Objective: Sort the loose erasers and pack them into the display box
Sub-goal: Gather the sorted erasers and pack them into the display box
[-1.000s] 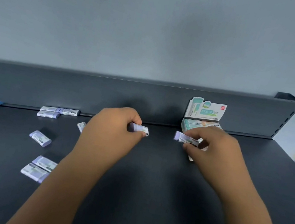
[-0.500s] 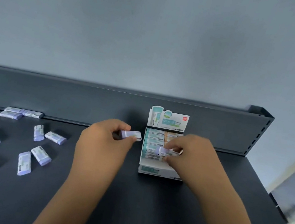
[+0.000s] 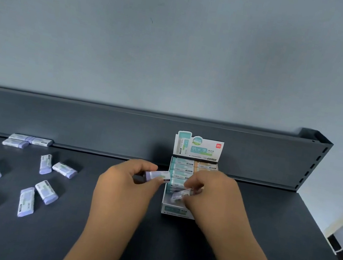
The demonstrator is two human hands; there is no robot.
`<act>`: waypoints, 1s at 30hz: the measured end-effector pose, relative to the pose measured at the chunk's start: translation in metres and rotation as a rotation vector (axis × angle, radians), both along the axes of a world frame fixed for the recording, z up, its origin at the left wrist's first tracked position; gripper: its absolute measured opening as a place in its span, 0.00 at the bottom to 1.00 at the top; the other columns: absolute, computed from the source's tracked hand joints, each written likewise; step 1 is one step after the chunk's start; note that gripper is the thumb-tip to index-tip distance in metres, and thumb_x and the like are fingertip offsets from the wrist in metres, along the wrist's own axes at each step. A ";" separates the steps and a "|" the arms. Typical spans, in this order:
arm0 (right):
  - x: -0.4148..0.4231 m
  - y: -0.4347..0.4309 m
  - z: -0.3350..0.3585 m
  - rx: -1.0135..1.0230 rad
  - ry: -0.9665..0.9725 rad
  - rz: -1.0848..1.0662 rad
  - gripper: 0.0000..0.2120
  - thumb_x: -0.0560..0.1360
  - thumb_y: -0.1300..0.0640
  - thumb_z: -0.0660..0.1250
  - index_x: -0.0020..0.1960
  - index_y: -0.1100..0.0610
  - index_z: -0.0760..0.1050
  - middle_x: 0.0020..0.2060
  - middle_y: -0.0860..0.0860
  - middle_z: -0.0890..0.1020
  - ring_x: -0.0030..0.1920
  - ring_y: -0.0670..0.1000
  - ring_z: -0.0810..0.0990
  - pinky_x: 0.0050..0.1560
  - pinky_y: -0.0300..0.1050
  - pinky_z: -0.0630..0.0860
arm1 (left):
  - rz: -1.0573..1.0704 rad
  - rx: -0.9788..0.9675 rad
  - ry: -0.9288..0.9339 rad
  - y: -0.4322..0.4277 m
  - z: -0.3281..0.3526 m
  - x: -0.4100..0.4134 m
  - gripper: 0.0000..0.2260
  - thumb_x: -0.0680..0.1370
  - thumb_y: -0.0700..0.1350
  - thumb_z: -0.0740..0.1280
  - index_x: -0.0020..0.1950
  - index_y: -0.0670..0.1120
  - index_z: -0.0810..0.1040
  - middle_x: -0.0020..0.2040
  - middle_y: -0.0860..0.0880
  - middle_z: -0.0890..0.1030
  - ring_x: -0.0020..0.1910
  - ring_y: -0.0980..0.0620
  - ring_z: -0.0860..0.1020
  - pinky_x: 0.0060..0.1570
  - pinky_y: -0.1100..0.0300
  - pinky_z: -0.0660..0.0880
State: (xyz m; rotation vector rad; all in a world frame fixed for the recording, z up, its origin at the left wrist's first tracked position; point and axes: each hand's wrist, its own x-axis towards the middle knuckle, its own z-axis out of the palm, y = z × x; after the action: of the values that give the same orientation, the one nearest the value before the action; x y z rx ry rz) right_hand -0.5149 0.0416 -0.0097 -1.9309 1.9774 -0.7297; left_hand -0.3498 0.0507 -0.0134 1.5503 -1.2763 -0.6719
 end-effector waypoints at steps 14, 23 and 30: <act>0.003 -0.011 -0.015 0.018 0.161 -0.147 0.03 0.69 0.53 0.70 0.40 0.50 0.76 0.40 0.45 0.79 0.42 0.49 0.77 0.38 0.44 0.77 | -0.060 0.016 -0.018 -0.005 0.000 0.000 0.05 0.71 0.49 0.78 0.42 0.57 0.84 0.36 0.63 0.83 0.36 0.63 0.80 0.35 0.68 0.71; 0.004 -0.011 -0.014 0.030 0.139 -0.148 0.01 0.69 0.54 0.70 0.40 0.50 0.78 0.41 0.45 0.79 0.43 0.48 0.78 0.35 0.42 0.75 | -0.131 0.037 -0.009 -0.010 0.003 -0.004 0.06 0.71 0.46 0.78 0.42 0.56 0.84 0.34 0.60 0.83 0.35 0.58 0.81 0.38 0.58 0.78; -0.005 -0.008 -0.004 0.006 -0.060 -0.068 0.07 0.69 0.51 0.73 0.47 0.46 0.80 0.41 0.43 0.82 0.43 0.43 0.80 0.36 0.37 0.73 | -0.172 0.072 -0.082 -0.016 0.001 -0.009 0.07 0.70 0.46 0.79 0.41 0.55 0.83 0.34 0.60 0.83 0.32 0.61 0.80 0.34 0.61 0.75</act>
State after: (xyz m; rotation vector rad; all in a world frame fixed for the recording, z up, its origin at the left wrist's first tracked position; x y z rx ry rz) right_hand -0.5194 0.0341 -0.0133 -1.8240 2.0160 -0.7885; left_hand -0.3584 0.0346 -0.0119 1.5512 -1.4729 -0.7775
